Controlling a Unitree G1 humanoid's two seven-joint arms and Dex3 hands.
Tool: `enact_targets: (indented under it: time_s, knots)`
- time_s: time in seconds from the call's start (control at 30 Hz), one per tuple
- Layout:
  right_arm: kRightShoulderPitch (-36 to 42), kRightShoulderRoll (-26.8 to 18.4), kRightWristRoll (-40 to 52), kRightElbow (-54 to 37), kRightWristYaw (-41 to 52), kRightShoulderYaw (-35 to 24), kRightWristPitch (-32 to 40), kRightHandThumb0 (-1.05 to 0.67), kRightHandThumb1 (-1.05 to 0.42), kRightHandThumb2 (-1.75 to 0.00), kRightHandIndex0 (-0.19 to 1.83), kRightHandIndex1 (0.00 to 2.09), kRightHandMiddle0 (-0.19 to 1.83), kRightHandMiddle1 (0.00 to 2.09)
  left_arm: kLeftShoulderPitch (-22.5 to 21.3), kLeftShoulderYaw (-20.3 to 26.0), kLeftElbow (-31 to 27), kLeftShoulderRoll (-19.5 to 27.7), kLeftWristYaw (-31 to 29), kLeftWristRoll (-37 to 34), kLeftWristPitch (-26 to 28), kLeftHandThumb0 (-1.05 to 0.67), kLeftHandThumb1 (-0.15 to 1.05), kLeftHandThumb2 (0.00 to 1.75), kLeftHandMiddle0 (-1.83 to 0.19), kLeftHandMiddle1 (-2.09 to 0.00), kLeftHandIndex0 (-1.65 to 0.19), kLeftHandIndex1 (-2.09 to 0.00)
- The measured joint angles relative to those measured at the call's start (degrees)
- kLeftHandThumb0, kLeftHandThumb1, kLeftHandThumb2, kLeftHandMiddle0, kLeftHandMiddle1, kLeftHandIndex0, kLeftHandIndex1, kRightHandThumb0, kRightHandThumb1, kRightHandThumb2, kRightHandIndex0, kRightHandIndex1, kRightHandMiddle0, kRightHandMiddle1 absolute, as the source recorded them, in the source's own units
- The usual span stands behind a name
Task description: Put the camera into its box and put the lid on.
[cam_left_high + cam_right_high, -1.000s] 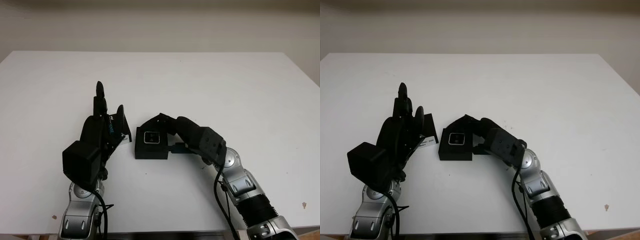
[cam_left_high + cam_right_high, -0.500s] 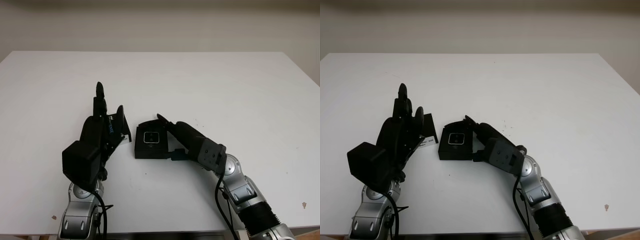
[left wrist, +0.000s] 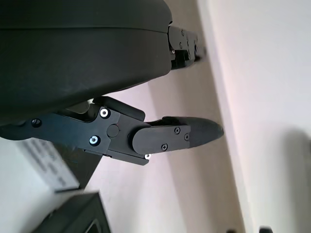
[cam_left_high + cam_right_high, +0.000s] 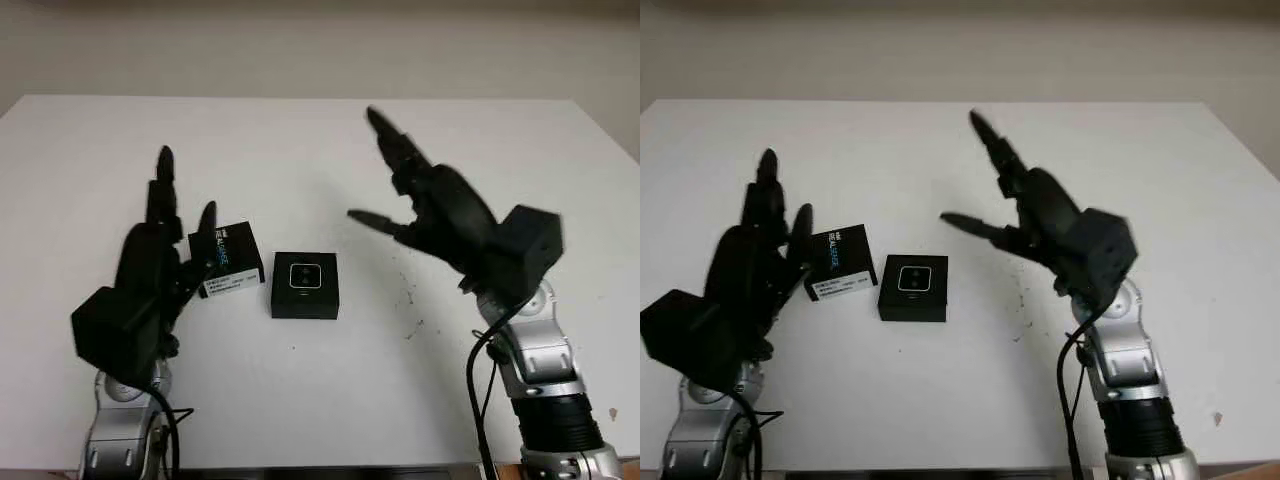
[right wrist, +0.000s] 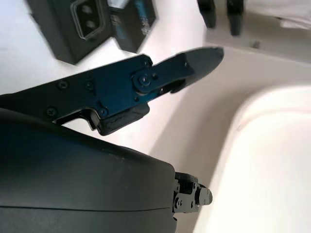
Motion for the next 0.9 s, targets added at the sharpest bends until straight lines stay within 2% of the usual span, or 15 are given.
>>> enact_targets:
  time_s: [0.07,0.1,0.17,0.2,0.23,0.3,0.43,0.53,0.63,0.73,0.9]
  knots:
    - [-1.04,-0.49,0.39,-0.08,-0.23,-0.75,1.56,-0.75,-1.05,-0.13,-0.10,0.07,-0.08,0.07,0.20,1.71,-0.24,1.18,-0.03,0.12,-2.33,-0.50,1.05,0.19,-0.49,-0.66,-0.27,-0.85]
    - [-1.37,-0.78,0.25,-0.08,-0.53,-0.89,1.95,-0.75,-1.05,-0.13,-0.09,0.07,-0.07,0.07,0.22,2.47,-0.24,2.15,-0.29,0.18,-3.47,-0.50,1.05,0.17,-0.45,-0.70,-0.23,-0.89]
    - [-1.79,-1.19,0.00,-0.01,-0.80,-1.01,2.21,-0.75,-1.05,-0.13,-0.08,0.08,-0.06,0.08,0.27,3.89,-0.27,4.93,-1.64,0.85,-3.75,-0.52,1.05,0.12,-0.36,-0.67,-0.16,-0.82]
    - [-1.99,-1.43,-0.11,0.18,-0.78,-1.02,2.31,-0.73,-1.05,-0.14,-0.09,0.07,-0.07,0.08,0.29,4.45,-0.32,6.49,-3.06,0.92,-3.08,-0.59,1.03,0.08,-0.31,-0.41,-0.11,-0.62]
    - [-2.29,-1.75,-0.20,0.61,-0.62,-1.02,2.53,-0.74,-1.05,-0.15,-0.09,0.07,-0.08,0.08,0.32,5.00,-0.32,8.62,-5.03,0.94,-1.59,-0.63,1.01,0.07,-0.31,-0.25,-0.13,-0.46]
    - [-3.04,-2.62,-0.30,2.13,-0.24,-1.04,3.43,-0.73,-1.05,-0.19,-0.07,0.08,-0.06,0.09,0.33,5.85,0.76,14.04,-9.28,1.68,0.49,-0.73,0.99,0.05,-0.23,-0.07,-0.11,-0.23]
    - [-4.46,-3.40,1.02,6.14,0.18,-2.50,5.93,-0.68,-1.05,-0.25,-0.06,0.09,-0.05,0.10,-0.85,5.50,7.85,24.27,-16.13,5.62,-0.71,-0.84,0.96,0.04,-0.11,-0.02,-0.06,-0.11]
    - [-6.60,-3.66,3.97,9.73,1.38,-4.54,8.55,-0.68,-1.05,-0.30,-0.08,0.07,-0.08,0.10,-3.46,2.38,13.01,29.40,-19.33,9.70,-3.31,-0.86,0.95,0.05,-0.04,-0.02,-0.02,-0.07]
    - [-9.30,-4.09,5.21,12.49,1.27,-5.88,10.01,-0.70,-1.05,-0.27,-0.08,0.07,-0.09,0.10,-6.99,-1.42,18.70,31.87,-20.43,13.08,-7.03,-0.88,0.92,0.04,-0.03,-0.03,-0.01,-0.06]
    - [-11.80,-4.05,7.75,15.03,0.23,-8.39,12.40,-0.70,-1.05,-0.23,-0.09,0.06,-0.09,0.10,-10.73,-4.96,25.41,32.18,-20.57,14.94,-10.39,-0.88,0.91,0.04,-0.01,-0.03,0.01,-0.05]
    - [-12.61,-4.02,8.70,15.81,-1.16,-9.52,13.63,-0.69,-1.05,-0.25,-0.10,0.06,-0.11,0.09,-14.48,-9.16,32.71,31.89,-21.14,15.95,-12.37,-0.83,0.90,0.05,0.07,-0.02,0.09,-0.02]
